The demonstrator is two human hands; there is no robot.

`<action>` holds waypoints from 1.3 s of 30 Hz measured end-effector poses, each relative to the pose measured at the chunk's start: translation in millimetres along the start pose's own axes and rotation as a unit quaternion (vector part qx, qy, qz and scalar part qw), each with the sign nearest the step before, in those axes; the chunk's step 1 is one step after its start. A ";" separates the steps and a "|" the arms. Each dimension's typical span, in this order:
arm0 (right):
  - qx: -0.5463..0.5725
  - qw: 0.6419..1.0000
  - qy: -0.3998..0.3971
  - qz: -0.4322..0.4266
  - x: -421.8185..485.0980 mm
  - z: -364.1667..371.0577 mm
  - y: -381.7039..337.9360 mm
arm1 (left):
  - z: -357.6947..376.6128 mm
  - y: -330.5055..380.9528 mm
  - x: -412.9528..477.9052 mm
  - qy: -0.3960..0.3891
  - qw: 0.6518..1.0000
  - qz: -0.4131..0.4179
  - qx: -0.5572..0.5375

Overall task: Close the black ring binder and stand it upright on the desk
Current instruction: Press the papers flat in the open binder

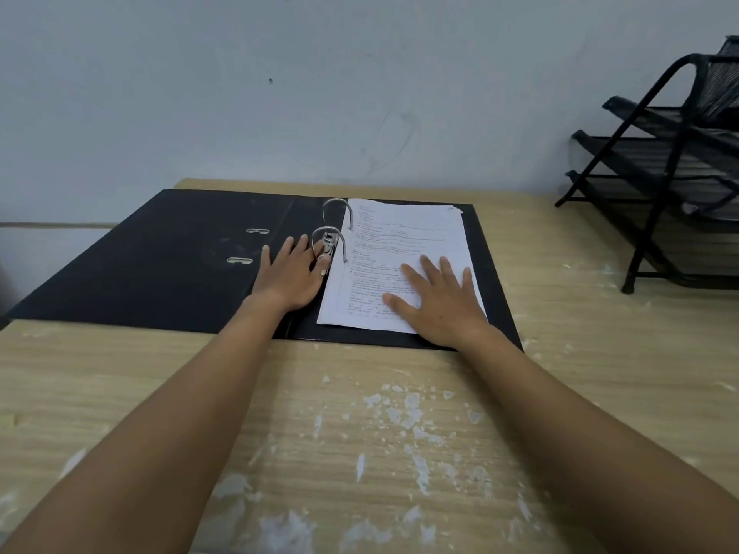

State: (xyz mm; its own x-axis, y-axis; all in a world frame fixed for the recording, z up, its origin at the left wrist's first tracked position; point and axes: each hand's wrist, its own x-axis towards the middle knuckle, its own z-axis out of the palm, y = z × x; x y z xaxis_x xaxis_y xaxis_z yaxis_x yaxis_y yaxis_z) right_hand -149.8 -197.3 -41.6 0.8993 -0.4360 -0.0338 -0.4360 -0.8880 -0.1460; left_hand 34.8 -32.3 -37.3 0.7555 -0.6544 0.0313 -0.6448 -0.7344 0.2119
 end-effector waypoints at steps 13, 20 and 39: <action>-0.012 1.000 -0.008 -0.001 -5.2 -5.3 8.8 | 1.5 16.9 -11.8 -0.009 0.998 -0.056 0.018; 0.000 1.000 -0.003 -0.005 -6.6 -7.5 33.8 | 4.9 41.3 -10.2 -0.011 0.998 -0.059 0.008; 0.024 1.000 -0.003 0.015 -28.2 -24.7 139.0 | 28.9 141.8 -2.4 -0.001 1.000 -0.030 -0.006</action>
State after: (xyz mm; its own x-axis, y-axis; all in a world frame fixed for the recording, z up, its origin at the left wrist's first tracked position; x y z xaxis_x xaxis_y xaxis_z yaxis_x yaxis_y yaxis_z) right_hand -236.6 -312.1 -36.5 0.8859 -0.4617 -0.0454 -0.4613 -0.8661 -0.1923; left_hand -61.8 -140.0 -35.6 0.7922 -0.6101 0.0170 -0.5975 -0.7697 0.2249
